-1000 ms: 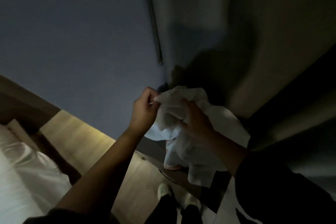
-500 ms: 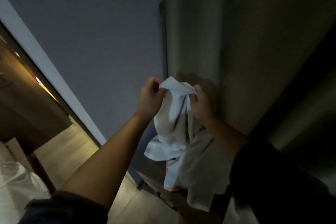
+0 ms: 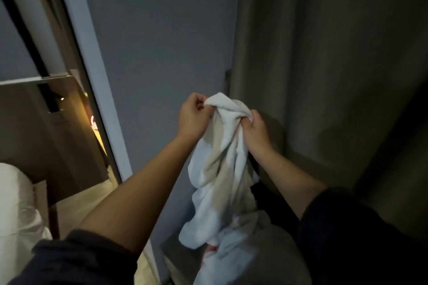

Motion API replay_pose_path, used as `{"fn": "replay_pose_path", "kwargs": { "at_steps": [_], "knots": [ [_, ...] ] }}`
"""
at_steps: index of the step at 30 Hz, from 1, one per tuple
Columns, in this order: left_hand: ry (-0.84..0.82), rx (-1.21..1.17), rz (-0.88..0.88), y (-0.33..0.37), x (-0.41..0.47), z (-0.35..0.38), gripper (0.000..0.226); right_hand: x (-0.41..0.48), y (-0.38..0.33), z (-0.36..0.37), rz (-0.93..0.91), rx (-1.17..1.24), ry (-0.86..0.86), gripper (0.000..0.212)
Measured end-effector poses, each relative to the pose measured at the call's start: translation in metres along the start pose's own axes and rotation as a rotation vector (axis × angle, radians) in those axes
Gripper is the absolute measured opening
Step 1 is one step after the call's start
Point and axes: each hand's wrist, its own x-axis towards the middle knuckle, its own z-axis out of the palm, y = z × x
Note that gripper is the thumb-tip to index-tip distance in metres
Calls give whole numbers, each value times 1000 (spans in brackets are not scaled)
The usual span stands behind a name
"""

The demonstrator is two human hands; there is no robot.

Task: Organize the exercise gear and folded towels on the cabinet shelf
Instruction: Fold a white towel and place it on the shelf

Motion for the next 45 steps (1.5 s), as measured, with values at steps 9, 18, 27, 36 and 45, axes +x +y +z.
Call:
{"fn": "replay_pose_path", "kwargs": {
  "at_steps": [9, 18, 27, 36, 45],
  "knots": [
    [213, 168, 221, 103, 34, -13, 21, 54, -97, -23, -187, 151, -76, 12],
    [438, 255, 443, 208, 40, -61, 24, 71, -203, -18, -398, 223, -140, 18],
    [578, 375, 565, 284, 26, -119, 13, 70, -295, -2, -614, 291, -156, 14],
    [556, 302, 128, 242, 7, -133, 8, 31, -258, 15, -542, 199, -272, 25],
    [567, -11, -70, 188, -1, -103, 7, -15, -72, 21, 23, -194, -755, 52]
  ]
}}
